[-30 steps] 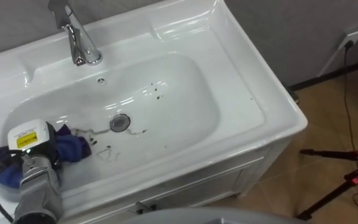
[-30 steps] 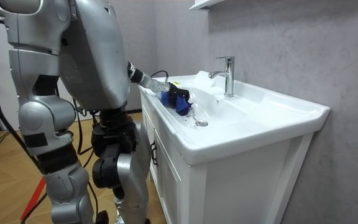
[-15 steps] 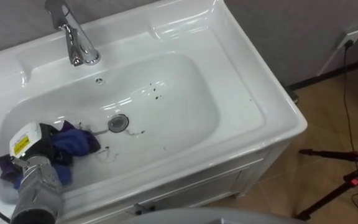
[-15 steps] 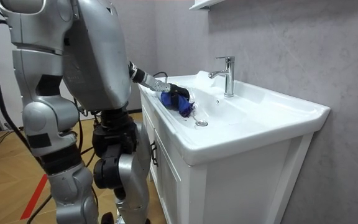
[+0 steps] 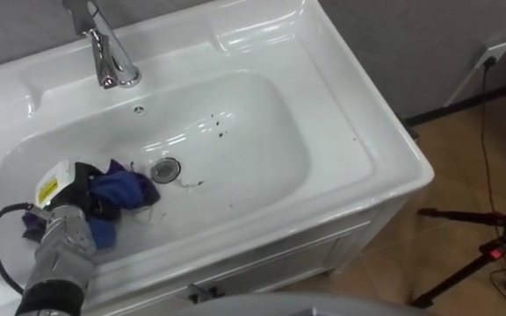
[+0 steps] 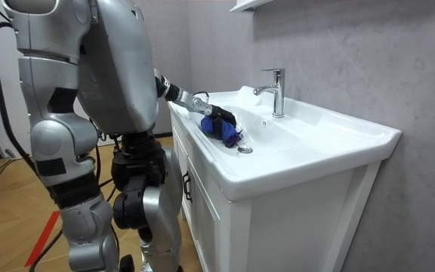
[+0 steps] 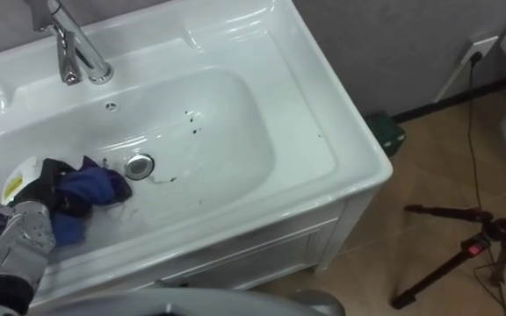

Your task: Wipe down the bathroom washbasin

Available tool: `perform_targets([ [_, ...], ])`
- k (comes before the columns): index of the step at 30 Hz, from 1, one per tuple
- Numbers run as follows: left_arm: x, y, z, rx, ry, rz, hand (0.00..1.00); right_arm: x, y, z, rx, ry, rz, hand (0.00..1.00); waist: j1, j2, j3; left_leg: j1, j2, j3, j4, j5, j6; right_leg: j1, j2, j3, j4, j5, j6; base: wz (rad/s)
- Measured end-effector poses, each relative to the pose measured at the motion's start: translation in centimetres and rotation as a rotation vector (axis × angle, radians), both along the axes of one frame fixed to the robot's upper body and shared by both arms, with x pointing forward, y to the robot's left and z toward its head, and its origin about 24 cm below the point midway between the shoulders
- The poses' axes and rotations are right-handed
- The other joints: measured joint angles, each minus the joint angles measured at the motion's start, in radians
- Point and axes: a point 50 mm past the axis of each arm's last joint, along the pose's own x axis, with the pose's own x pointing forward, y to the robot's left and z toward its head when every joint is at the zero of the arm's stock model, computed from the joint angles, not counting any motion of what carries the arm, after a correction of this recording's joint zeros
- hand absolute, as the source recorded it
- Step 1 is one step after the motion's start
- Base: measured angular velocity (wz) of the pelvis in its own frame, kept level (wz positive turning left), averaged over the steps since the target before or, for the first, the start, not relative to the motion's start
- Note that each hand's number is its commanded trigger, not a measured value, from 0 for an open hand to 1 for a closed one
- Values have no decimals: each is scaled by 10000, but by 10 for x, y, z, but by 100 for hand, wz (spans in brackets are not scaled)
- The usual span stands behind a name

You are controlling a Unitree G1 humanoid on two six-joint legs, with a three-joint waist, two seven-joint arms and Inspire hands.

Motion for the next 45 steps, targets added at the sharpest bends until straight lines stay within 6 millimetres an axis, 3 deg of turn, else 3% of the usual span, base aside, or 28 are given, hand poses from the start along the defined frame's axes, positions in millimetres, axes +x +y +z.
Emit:
perform_targets([
  [7,14,-26,1,-312,-182,-1002,100,-1,6,-2,258,438,564,0,-124,-43,3,-77,26,382,14,8,15,-233,2,333,36,61,78,-12],
  [14,23,-42,1,-352,-35,-1817,100,5,9,-2,368,406,828,0,-473,-14,22,-249,-8,492,38,12,24,-366,-77,301,83,80,117,0],
  [19,30,-45,4,-288,-63,-1865,100,15,8,-2,312,283,1076,0,-638,-6,28,-359,-12,870,19,94,152,-492,-111,278,88,77,169,8],
  [28,49,-69,12,-400,-37,-2478,100,24,16,-4,452,330,1362,0,-933,-33,52,-516,-39,955,-6,152,241,-654,-174,225,103,124,229,2],
  [31,57,-87,19,-593,-407,-3031,100,27,25,-7,476,401,1525,0,-1193,-76,82,-577,-66,968,-10,157,250,-717,-200,224,108,130,255,0],
  [36,72,-117,27,-834,-725,-4025,100,24,28,-8,517,564,1582,0,-1327,-100,100,-611,-83,1285,-7,157,250,-754,-266,241,97,145,314,-2],
  [45,76,-126,33,-815,-967,-4398,100,27,30,-8,636,527,1499,0,-1454,-144,135,-739,-121,1350,8,140,278,-756,-331,140,30,156,402,6],
])
